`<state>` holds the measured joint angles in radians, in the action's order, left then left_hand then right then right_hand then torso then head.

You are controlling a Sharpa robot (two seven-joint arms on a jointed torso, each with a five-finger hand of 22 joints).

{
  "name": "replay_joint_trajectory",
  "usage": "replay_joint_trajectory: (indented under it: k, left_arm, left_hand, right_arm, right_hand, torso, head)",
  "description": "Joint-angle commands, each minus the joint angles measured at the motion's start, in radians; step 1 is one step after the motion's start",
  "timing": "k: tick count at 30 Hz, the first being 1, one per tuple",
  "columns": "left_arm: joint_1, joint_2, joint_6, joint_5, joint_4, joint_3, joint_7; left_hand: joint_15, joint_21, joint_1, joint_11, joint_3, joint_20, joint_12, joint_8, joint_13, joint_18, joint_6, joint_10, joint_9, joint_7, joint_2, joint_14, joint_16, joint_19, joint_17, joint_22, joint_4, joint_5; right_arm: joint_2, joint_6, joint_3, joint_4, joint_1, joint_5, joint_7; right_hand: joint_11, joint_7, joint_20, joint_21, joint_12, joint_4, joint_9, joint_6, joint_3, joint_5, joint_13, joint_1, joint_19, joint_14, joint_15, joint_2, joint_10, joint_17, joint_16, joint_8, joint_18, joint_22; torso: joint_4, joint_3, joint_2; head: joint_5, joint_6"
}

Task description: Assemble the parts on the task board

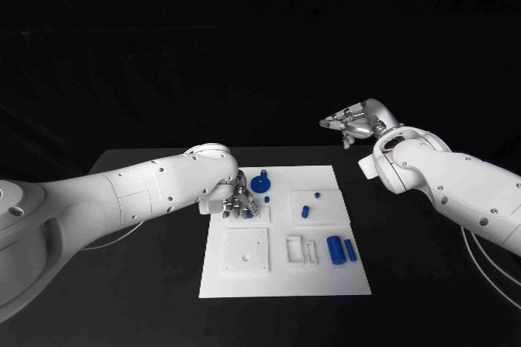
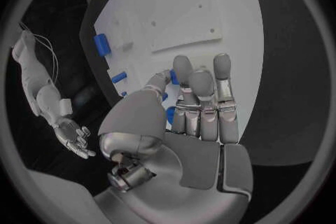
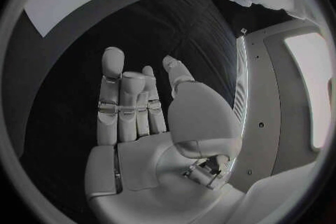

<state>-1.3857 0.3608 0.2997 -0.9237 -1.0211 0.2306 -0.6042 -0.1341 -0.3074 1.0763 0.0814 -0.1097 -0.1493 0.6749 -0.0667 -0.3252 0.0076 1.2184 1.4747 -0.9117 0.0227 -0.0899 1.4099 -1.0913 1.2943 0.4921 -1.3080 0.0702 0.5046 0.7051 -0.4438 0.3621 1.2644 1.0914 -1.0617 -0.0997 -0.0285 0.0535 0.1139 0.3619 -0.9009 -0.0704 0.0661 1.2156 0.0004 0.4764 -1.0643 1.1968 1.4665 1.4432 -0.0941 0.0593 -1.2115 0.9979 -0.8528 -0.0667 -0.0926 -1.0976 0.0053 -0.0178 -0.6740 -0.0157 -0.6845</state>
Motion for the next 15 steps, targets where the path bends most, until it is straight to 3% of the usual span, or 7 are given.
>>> replay_joint_trajectory:
  k: [1, 10, 15]
  left_arm:
    - [0.01, -0.005, 0.031, -0.006, 0.004, 0.003, -0.002]
    - [0.012, -0.001, 0.028, -0.006, 0.012, 0.003, -0.001]
    - [0.012, 0.003, 0.02, -0.006, 0.01, 0.003, 0.001]
  left_hand:
    - [-0.001, 0.01, 0.007, 0.018, -0.103, 0.003, 0.007, -0.002, -0.001, -0.008, 0.067, 0.039, -0.008, -0.058, -0.01, 0.0, -0.006, 0.009, 0.001, -0.013, 0.095, -0.029]
    - [0.0, 0.032, 0.004, 0.017, -0.03, 0.006, 0.001, 0.001, 0.002, -0.008, 0.06, 0.039, 0.03, -0.06, 0.04, -0.002, -0.001, 0.018, -0.004, -0.013, 0.002, -0.092]
    - [0.0, 0.039, 0.0, 0.016, 0.009, 0.006, -0.001, 0.0, 0.003, -0.008, 0.061, 0.039, 0.05, -0.06, 0.065, -0.003, 0.002, 0.02, -0.007, -0.014, -0.029, -0.153]
  right_arm:
    - [0.0, 0.012, 0.0, 0.003, 0.0, -0.001, 0.007]
    - [0.003, 0.011, 0.001, 0.004, 0.0, -0.001, 0.007]
    - [0.005, 0.011, 0.001, 0.004, 0.0, -0.001, 0.007]
  right_hand:
    - [-0.002, 0.0, -0.005, 0.005, 0.001, -0.001, -0.001, -0.008, -0.003, 0.004, 0.001, -0.005, 0.037, 0.003, 0.003, -0.008, 0.005, 0.001, 0.002, 0.004, -0.013, 0.001]
    - [-0.002, 0.0, -0.005, 0.006, 0.002, 0.0, -0.001, -0.008, -0.003, 0.005, 0.001, -0.005, 0.037, 0.003, 0.003, -0.008, 0.005, 0.0, 0.002, 0.004, -0.013, 0.0]
    - [-0.002, 0.0, -0.005, 0.005, 0.002, 0.001, -0.001, -0.008, -0.003, 0.007, 0.001, -0.006, 0.037, 0.002, 0.004, -0.007, 0.005, 0.0, 0.003, 0.004, -0.013, 0.001]
  torso:
    - [-0.0003, 0.0003, 0.0]
    - [0.0004, 0.0002, 0.0]
    - [0.0003, 0.0011, 0.0]
  head:
    - [0.002, 0.0]
    - [0.006, -0.002]
    - [0.006, -0.001]
